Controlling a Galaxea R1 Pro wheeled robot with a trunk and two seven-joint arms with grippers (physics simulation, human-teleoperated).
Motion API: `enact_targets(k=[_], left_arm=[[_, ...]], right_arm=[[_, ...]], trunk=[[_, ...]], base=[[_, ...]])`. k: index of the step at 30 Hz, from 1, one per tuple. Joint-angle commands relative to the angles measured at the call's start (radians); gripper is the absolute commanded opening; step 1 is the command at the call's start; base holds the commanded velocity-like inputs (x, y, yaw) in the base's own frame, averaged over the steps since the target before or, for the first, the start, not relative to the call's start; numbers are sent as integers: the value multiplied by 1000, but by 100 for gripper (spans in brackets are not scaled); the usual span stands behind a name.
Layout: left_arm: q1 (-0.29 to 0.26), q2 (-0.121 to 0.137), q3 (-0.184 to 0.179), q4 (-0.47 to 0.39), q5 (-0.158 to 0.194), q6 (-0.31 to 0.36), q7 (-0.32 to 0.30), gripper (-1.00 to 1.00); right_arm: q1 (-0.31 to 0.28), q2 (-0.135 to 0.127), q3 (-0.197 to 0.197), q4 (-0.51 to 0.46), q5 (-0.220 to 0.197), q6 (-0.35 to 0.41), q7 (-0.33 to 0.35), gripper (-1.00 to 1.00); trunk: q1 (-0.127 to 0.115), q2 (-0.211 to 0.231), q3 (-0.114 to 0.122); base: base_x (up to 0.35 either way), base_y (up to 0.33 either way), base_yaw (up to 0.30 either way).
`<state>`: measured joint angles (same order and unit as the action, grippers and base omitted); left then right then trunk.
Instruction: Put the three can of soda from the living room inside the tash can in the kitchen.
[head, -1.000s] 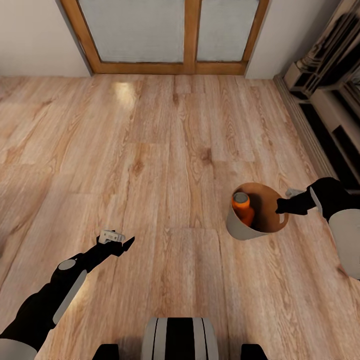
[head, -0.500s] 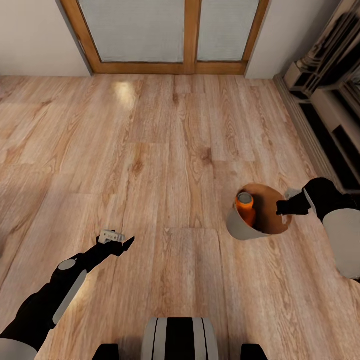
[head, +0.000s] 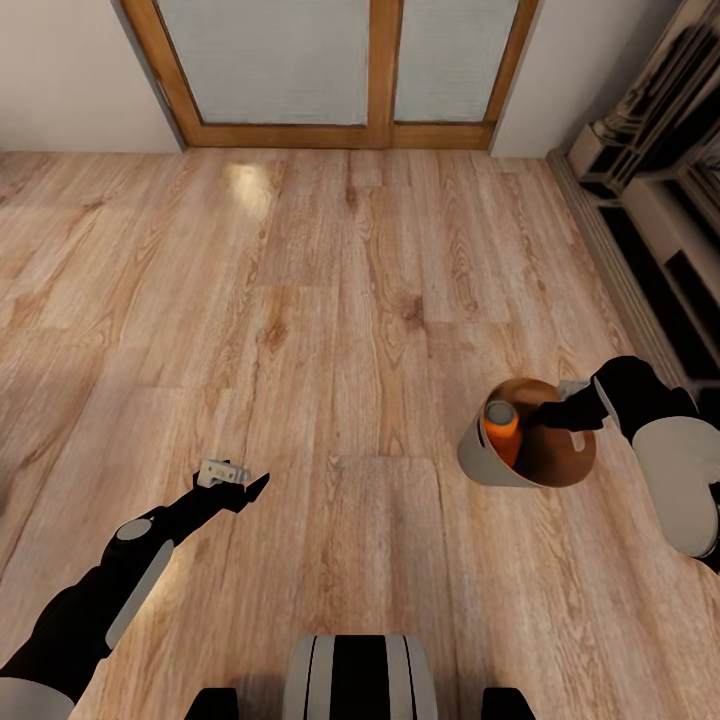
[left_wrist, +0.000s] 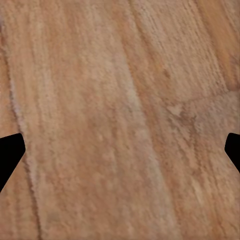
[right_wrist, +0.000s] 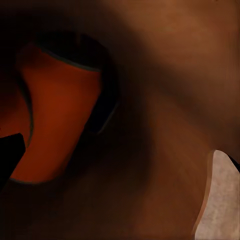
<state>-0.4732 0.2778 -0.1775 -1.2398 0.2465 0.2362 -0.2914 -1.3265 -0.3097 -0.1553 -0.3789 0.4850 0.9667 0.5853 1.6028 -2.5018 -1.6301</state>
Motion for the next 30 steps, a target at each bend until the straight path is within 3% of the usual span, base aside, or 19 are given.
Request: enact_targets(k=[1,21,30], left_arm=[[0,0,0,0,0,0,0,100],[-1,0,0,0,-1,0,0,100],[-1,0,0,0,-1,0,0,100]], right_arm=[[1,1,-6,1,-49,10,3,100],[13,0,-6,0,-49,10,2,100],[13,1,-6,0,-49,10,2,100]], trunk=[[0,0,0],[0,0,0],[-10,15,33]], base=[[0,0,0],[0,0,0],[0,0,0]])
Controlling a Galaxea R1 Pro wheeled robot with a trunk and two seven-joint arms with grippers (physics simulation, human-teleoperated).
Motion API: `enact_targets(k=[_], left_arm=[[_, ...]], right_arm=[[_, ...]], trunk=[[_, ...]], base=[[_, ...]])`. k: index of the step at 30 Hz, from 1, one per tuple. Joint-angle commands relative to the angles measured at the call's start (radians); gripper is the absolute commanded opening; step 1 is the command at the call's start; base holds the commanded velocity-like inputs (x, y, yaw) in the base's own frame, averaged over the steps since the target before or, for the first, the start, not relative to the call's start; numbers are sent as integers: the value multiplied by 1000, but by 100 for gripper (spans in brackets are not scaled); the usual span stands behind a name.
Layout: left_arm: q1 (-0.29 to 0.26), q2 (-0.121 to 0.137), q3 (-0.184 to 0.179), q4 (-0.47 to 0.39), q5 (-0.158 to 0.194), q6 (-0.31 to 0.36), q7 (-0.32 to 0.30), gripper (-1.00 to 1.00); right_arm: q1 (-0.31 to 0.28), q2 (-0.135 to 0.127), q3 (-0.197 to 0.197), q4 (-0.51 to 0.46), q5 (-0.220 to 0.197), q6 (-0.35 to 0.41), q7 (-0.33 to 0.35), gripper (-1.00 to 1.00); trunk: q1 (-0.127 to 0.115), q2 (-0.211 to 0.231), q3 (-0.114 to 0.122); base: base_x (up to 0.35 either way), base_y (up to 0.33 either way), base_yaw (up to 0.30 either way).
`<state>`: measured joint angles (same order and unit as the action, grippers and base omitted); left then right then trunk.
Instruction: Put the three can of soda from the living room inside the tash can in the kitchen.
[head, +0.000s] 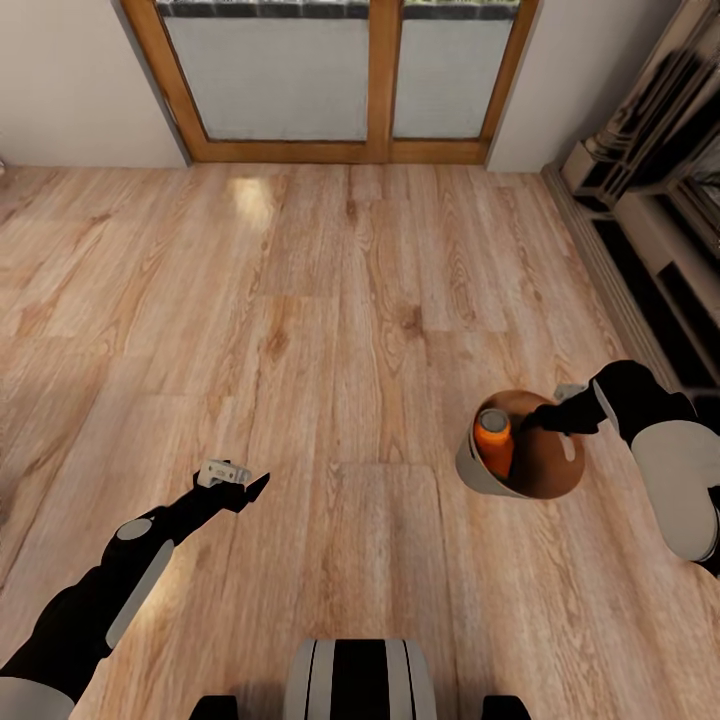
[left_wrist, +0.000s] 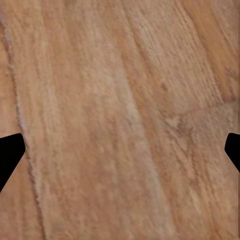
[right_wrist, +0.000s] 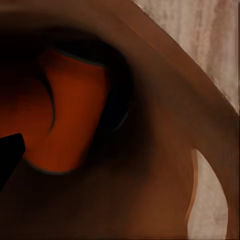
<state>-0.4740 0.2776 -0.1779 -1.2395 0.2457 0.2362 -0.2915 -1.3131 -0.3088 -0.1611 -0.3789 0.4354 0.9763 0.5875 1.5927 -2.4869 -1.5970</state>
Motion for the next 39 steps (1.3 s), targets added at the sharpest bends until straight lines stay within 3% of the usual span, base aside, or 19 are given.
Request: enact_targets(k=[1,39], left_arm=[[0,0,0,0,0,0,0,100],[0,0,0,0,0,5,1,100]], right_arm=[[0,0,0,0,1,0,0,100],[3,1,3,0,4,0,-1,100]], trunk=[[-4,7,3],[-150,273,122]], base=[[0,0,0],[0,0,0]])
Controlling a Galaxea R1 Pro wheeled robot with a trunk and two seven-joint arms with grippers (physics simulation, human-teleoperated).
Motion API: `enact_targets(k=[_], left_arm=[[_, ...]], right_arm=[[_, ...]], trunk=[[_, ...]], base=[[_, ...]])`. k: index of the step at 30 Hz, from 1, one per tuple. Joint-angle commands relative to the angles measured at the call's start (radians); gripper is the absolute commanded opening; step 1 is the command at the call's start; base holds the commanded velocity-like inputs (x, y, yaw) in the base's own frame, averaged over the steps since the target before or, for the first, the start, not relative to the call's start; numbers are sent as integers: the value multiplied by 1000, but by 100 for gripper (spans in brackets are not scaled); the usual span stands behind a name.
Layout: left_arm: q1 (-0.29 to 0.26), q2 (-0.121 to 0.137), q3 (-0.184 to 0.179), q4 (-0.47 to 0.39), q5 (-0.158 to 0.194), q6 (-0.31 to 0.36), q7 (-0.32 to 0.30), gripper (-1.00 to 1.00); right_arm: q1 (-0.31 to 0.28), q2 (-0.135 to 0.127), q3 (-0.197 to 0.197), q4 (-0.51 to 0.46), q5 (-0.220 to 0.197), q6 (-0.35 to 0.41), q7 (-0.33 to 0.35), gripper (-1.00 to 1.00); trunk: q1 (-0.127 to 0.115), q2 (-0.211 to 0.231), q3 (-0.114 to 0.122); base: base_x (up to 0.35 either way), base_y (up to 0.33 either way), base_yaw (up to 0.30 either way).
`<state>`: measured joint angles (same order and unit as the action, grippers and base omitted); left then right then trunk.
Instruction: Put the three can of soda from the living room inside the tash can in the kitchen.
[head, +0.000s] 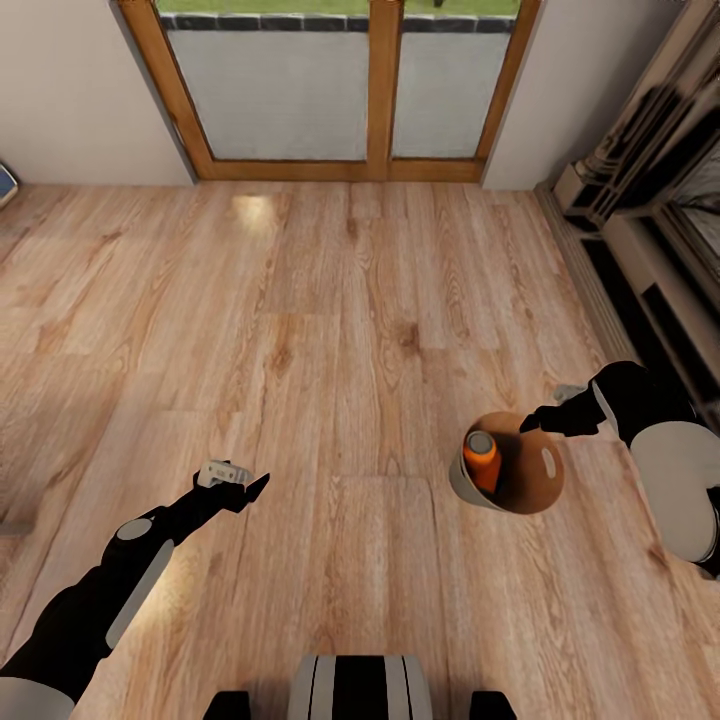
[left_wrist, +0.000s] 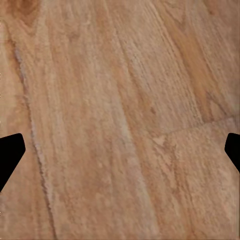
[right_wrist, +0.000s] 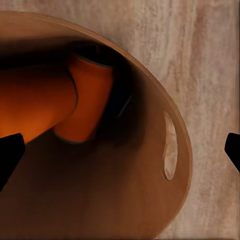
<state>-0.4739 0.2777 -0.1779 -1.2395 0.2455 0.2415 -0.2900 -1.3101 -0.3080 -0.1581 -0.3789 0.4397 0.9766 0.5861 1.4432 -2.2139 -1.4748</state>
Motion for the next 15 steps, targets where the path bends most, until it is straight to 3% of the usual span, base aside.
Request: enact_targets(k=[1,15], left_arm=[[0,0,0,0,0,0,0,100],[0,0,0,0,0,4,1,100]], right_arm=[[0,0,0,0,0,0,0,100],[24,1,0,1,2,1,-2,100]], trunk=[[-4,7,3],[-58,105,47]], base=[[0,0,0],[0,0,0]])
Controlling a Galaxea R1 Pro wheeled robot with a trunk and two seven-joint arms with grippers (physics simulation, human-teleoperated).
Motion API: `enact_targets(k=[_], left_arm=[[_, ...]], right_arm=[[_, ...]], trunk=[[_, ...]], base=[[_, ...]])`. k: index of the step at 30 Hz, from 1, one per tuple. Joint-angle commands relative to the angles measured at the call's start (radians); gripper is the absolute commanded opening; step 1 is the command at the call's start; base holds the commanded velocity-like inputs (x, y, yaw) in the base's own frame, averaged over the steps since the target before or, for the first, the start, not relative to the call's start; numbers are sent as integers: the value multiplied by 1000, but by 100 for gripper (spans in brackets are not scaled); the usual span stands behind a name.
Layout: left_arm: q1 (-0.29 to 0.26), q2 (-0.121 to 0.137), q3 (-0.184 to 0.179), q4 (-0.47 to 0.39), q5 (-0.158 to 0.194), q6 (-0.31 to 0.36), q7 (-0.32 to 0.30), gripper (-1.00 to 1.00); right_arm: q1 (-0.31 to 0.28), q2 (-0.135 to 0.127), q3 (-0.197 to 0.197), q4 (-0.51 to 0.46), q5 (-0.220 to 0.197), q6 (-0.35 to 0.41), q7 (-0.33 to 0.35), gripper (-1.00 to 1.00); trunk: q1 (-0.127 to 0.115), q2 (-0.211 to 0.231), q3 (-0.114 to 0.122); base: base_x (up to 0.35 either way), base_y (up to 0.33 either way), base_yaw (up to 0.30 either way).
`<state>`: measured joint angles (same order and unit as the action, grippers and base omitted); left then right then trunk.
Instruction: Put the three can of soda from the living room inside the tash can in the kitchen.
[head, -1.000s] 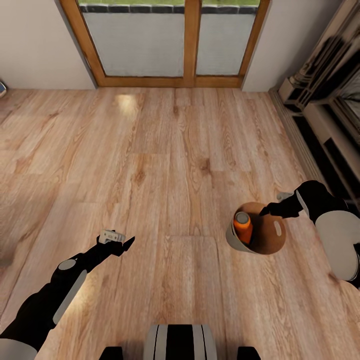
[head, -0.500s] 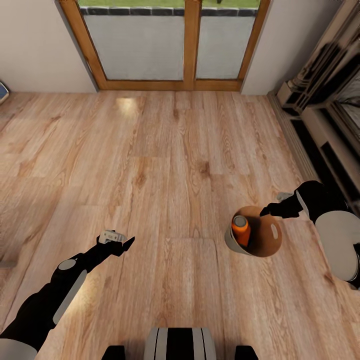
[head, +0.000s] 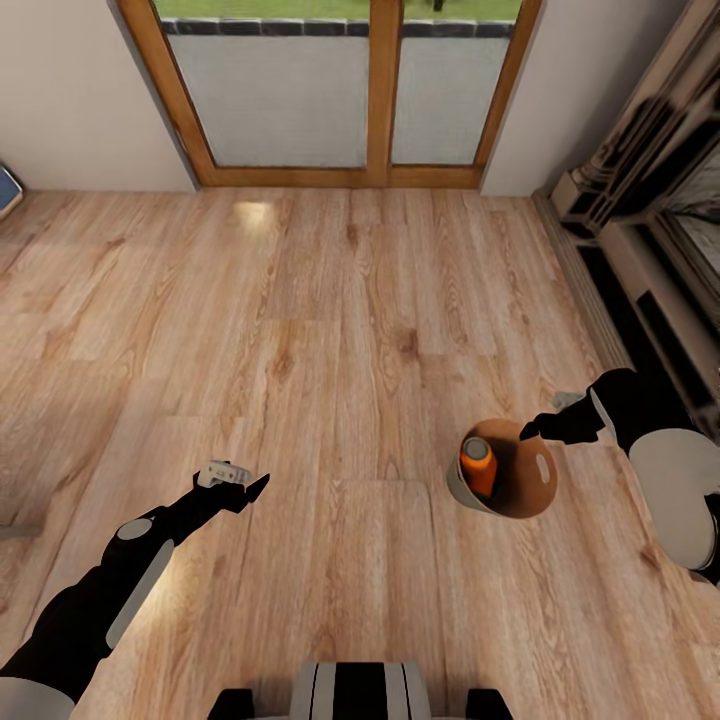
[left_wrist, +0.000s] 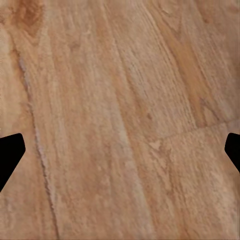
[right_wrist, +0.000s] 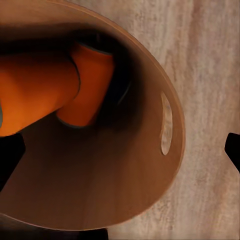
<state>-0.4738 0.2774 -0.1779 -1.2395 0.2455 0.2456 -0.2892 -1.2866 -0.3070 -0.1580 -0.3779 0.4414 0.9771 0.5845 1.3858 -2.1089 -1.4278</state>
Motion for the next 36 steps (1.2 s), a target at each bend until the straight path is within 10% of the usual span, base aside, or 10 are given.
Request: enact_targets(k=[1,36], left_arm=[[0,0,0,0,0,0,0,100],[0,-18,0,44,-2,3,32,100]], right_arm=[[1,0,0,0,0,0,0,100],[111,3,2,-1,-1,-47,-1,100]], trunk=[[-4,7,3],[-138,252,113]], base=[[0,0,0],[0,0,0]])
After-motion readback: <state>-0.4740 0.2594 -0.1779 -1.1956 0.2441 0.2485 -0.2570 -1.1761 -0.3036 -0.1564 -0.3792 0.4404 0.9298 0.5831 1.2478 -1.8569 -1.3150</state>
